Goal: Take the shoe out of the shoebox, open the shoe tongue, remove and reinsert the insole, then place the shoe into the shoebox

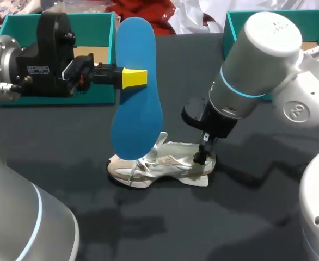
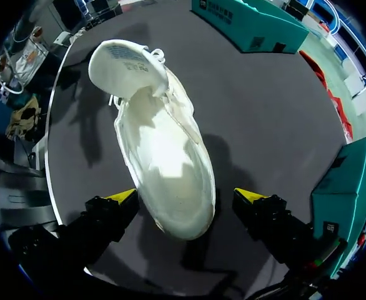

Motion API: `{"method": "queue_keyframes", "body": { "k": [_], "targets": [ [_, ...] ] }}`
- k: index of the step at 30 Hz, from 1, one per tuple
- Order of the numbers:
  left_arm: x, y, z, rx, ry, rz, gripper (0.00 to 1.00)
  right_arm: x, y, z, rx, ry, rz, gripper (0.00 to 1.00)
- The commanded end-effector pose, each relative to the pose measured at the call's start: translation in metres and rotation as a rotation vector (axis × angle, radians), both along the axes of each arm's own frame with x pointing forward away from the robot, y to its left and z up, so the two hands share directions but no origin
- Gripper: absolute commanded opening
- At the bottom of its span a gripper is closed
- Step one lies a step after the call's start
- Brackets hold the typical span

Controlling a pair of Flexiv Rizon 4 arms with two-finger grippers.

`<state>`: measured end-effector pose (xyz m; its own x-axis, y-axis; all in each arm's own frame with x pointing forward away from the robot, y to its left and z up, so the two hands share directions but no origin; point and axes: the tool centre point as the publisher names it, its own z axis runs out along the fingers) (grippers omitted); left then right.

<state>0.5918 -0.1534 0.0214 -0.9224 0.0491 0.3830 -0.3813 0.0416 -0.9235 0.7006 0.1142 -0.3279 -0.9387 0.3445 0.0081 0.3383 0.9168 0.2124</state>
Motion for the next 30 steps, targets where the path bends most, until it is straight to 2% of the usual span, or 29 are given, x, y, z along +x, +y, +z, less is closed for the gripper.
{"method": "queue_keyframes", "body": {
  "k": [1, 11, 20, 25, 30],
  "targets": [
    [0.000, -0.001, -0.001, -0.001, -0.001, -0.001, 0.00, -0.003, 0.005, 0.005, -0.184, 0.045, 0.000, 1.00],
    [0.000, -0.001, -0.001, -0.001, -0.001, -0.001, 0.00, -0.003, 0.005, 0.003, -0.169, 0.050, -0.012, 1.00],
    [0.000, -0.001, -0.001, -0.001, -0.001, -0.001, 0.00, 0.012, 0.025, 0.010, -0.177, 0.020, 0.009, 1.00],
    [0.000, -0.001, -0.001, -0.001, -0.001, -0.001, 0.00, 0.022, 0.045, 0.004, -0.219, 0.042, 0.024, 1.00],
    [0.000, -0.001, -0.001, -0.001, -0.001, -0.001, 0.00, 0.022, 0.045, 0.004, -0.219, 0.042, 0.024, 1.00]
  ]
}}
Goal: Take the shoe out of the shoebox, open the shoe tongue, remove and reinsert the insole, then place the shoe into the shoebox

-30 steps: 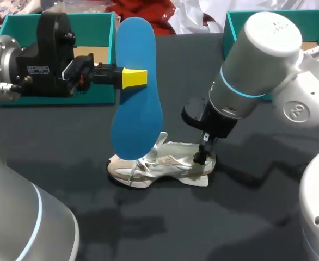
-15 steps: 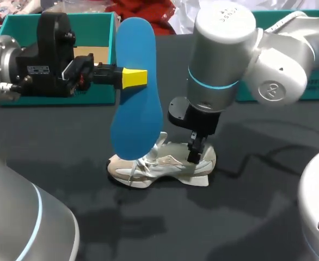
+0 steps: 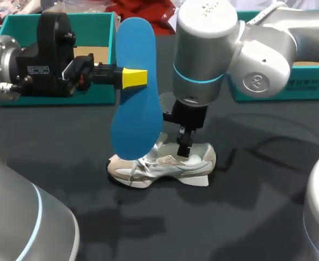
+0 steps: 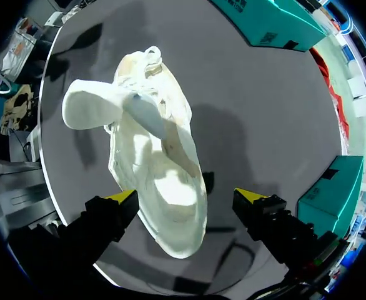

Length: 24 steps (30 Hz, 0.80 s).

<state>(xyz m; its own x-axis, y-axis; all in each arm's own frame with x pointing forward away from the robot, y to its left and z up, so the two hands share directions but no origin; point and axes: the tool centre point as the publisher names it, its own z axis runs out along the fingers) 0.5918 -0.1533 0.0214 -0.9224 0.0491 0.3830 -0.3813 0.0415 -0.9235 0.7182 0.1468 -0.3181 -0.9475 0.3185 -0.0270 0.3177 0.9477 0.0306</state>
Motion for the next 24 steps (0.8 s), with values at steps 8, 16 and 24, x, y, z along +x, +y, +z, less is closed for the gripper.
{"method": "queue_keyframes", "body": {
  "k": [8, 16, 24],
  "targets": [
    [0.000, -0.001, -0.001, -0.001, -0.001, -0.001, 0.00, 0.008, 0.021, -0.012, -0.044, 0.026, 0.022, 1.00],
    [0.000, -0.001, -0.001, -0.001, -0.001, -0.001, 0.00, 0.016, 0.030, -0.033, -0.035, 0.046, 0.050, 1.00],
    [0.000, -0.001, -0.001, -0.001, -0.001, -0.001, 0.00, 0.015, 0.031, -0.050, -0.013, 0.075, 0.064, 0.99]
  ]
}}
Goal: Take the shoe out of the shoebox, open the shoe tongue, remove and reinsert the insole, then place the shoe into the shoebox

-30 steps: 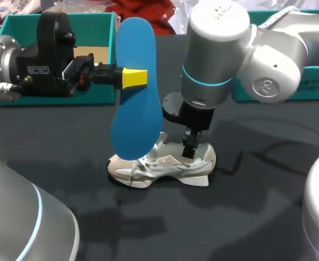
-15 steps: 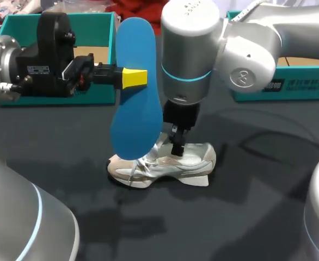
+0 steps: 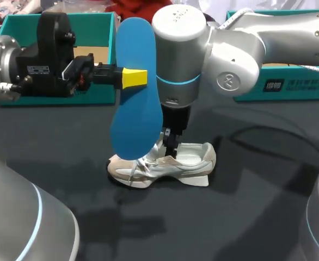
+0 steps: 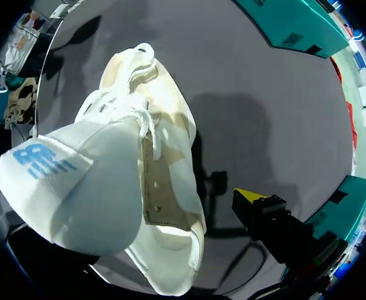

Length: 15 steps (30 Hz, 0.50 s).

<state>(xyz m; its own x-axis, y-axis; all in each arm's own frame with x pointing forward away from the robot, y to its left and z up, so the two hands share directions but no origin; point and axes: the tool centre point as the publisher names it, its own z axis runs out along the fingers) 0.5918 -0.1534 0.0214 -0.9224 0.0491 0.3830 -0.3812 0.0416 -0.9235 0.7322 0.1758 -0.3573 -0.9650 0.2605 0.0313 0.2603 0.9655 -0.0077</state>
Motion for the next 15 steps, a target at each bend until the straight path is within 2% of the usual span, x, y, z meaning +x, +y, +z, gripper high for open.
{"method": "queue_keyframes", "body": {
  "k": [1, 2, 4, 6, 8, 11, 13, 14, 15],
  "targets": [
    [0.000, -0.001, -0.001, -0.001, -0.001, -0.001, 0.00, 0.000, 0.002, -0.013, 0.008, 0.010, 0.004, 0.94],
    [0.000, -0.001, -0.001, -0.001, -0.001, -0.001, 0.00, 0.000, 0.002, -0.014, 0.011, 0.012, 0.005, 0.84],
    [0.000, -0.001, -0.001, -0.001, -0.001, -0.001, 0.00, -0.001, 0.002, -0.017, 0.014, 0.017, 0.005, 0.73],
    [0.000, -0.001, -0.001, -0.001, -0.001, -0.001, 0.00, -0.002, 0.002, -0.020, 0.020, 0.019, 0.007, 0.75],
    [0.000, -0.001, -0.001, -0.001, -0.001, -0.001, 0.00, -0.003, 0.002, -0.022, 0.025, 0.023, 0.005, 0.69],
    [0.000, -0.001, -0.001, -0.001, -0.001, -0.001, 0.00, -0.005, 0.001, -0.025, 0.032, 0.030, 0.002, 0.49],
    [0.000, -0.001, -0.001, -0.001, -0.001, -0.001, 0.00, -0.007, 0.002, -0.026, 0.033, 0.034, 0.002, 0.39],
    [0.000, -0.001, -0.001, -0.001, -0.001, -0.001, 0.00, -0.008, 0.002, -0.027, 0.032, 0.036, 0.003, 0.25],
    [0.000, -0.001, -0.001, -0.001, -0.001, -0.001, 0.00, -0.009, 0.002, -0.027, 0.030, 0.037, 0.003, 0.03]
  ]
}}
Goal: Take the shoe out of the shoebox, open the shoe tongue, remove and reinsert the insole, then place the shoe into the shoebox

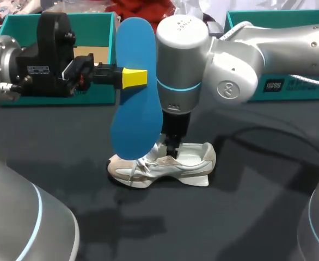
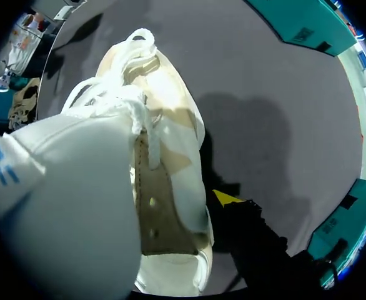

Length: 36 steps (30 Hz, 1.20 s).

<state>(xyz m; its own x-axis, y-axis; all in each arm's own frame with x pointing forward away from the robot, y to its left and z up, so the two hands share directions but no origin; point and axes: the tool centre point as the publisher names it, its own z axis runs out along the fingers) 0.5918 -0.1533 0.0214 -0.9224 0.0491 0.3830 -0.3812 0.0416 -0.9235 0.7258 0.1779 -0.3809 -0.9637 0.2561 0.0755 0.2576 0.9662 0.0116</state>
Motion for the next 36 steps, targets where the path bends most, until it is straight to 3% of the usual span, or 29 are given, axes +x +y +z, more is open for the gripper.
{"method": "queue_keyframes", "body": {
  "k": [1, 16, 23, 25, 27, 36],
  "targets": [
    [0.000, -0.001, -0.001, -0.001, -0.001, -0.001, 0.00, -0.003, 0.000, -0.003, -0.002, 0.000, 0.001, 0.00],
    [0.000, -0.001, -0.001, -0.001, -0.001, -0.001, 0.00, -0.012, 0.001, 0.016, -0.040, 0.037, -0.017, 0.00],
    [0.000, -0.001, -0.001, -0.001, -0.001, -0.001, 0.00, -0.024, -0.007, 0.037, 0.027, 0.027, -0.171, 0.00],
    [0.000, -0.001, -0.001, -0.001, -0.001, -0.001, 0.00, -0.029, -0.010, 0.042, 0.093, 0.019, -0.241, 0.00],
    [0.000, -0.001, -0.001, -0.001, -0.001, -0.001, 0.00, -0.036, -0.010, 0.047, 0.146, 0.001, -0.250, 0.00],
    [0.000, -0.001, -0.001, -0.001, -0.001, -0.001, 0.00, -0.038, -0.008, 0.048, 0.128, -0.001, -0.245, 0.00]
  ]
}}
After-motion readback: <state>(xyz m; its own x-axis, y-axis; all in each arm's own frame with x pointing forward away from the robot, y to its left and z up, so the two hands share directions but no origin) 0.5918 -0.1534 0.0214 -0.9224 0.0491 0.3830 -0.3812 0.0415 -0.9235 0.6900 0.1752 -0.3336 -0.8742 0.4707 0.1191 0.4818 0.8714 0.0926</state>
